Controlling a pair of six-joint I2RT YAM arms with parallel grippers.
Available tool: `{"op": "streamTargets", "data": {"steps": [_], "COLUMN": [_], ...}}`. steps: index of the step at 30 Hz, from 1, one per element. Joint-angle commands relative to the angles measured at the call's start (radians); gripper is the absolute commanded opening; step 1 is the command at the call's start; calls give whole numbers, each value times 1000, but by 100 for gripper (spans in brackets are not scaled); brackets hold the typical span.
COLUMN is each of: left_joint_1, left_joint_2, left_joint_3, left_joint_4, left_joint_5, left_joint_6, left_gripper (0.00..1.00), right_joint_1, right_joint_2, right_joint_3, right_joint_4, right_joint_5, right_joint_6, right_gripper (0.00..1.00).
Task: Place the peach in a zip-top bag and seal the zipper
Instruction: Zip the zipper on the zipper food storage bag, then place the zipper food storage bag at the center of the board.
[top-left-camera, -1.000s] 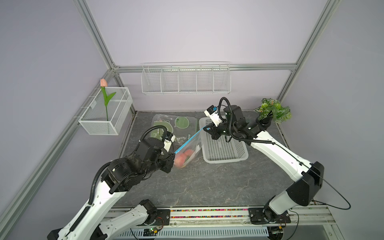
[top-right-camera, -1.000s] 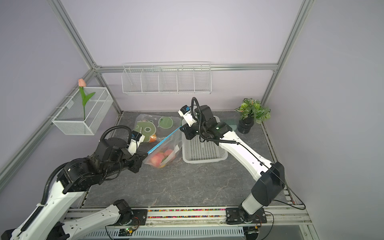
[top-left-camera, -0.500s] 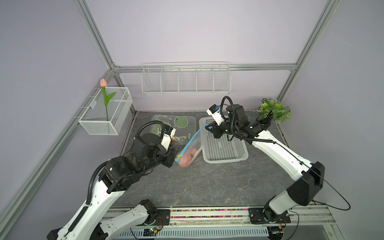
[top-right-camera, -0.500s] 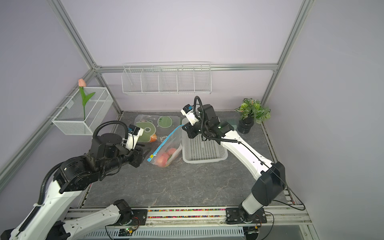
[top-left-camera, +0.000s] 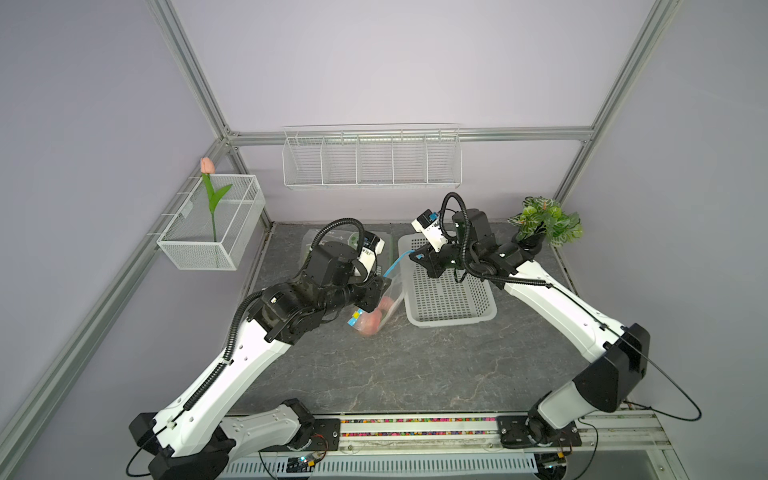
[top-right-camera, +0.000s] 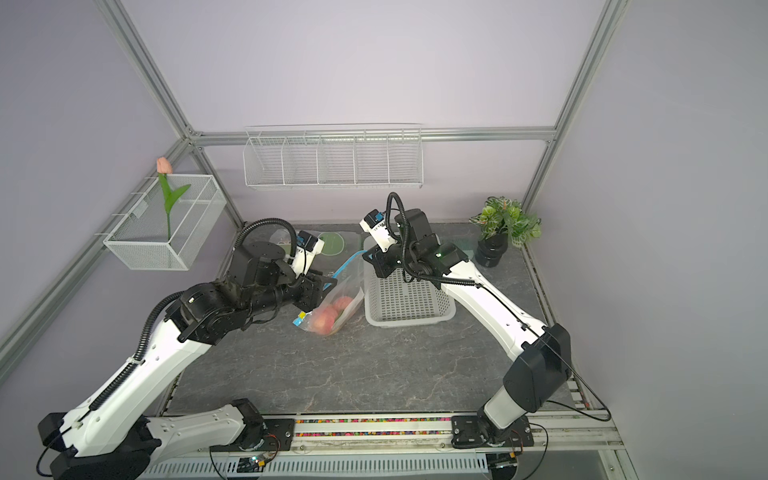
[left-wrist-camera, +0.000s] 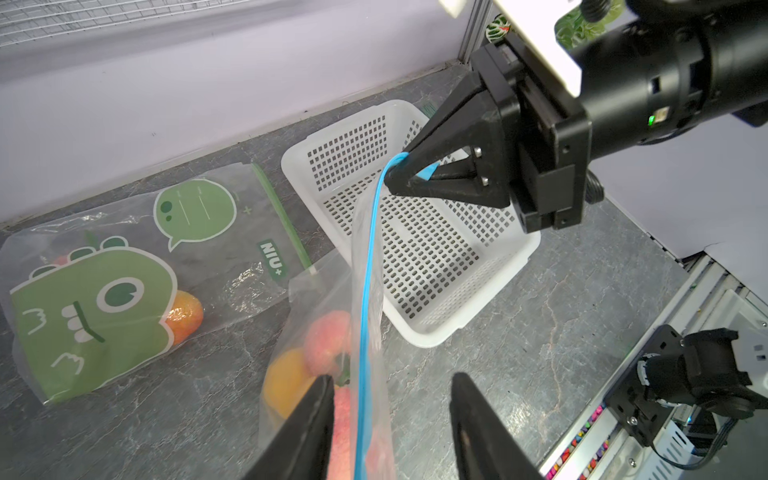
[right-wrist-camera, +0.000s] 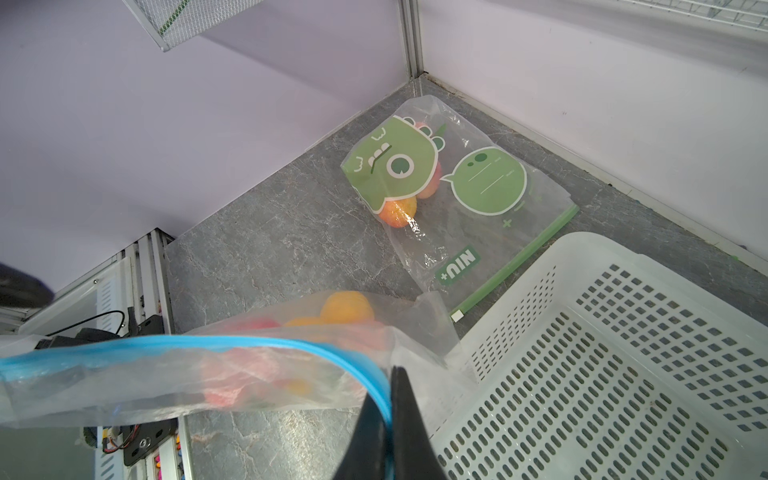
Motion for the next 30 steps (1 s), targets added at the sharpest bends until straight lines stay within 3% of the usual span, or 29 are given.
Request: {"op": "streamTargets", "data": {"steps": [1, 7, 16, 18, 24, 26, 28, 30], "left_joint_1": [5, 5, 5, 5, 5, 5, 5, 5], "left_joint_2": [11, 50, 126, 132, 121, 111, 98, 78], "left_joint_3": [-14, -18, -11, -14, -28, -36, -44, -57], "left_joint_4": [41, 60, 50, 49, 58, 61, 62, 62], "left_joint_5": [20, -68, -92, -76, -42, -51, -66, -94], "left_joint_6": [-8, -14, -14, -12, -5, -6, -10, -18], "left_gripper": [48, 48, 44, 36, 0, 0, 0, 0], "right_joint_1": [7, 6, 7, 6, 6, 7, 7, 6], "right_joint_2": [-28, -26, -22, -22, -27, -26, -29, -34], "right_joint_3": [-7, -9, -8, -9, -13, -13, -15, -22], "right_joint_4": [16, 19, 22, 22, 28, 32, 36, 47], "right_joint_5": [-23, -25, -30, -28, -19, -20, -17, -8], "right_joint_6": [-13, -14, -13, -13, -13, -13, -13, -10], "right_gripper": [7, 7, 7, 7, 7, 7, 14, 35]}}
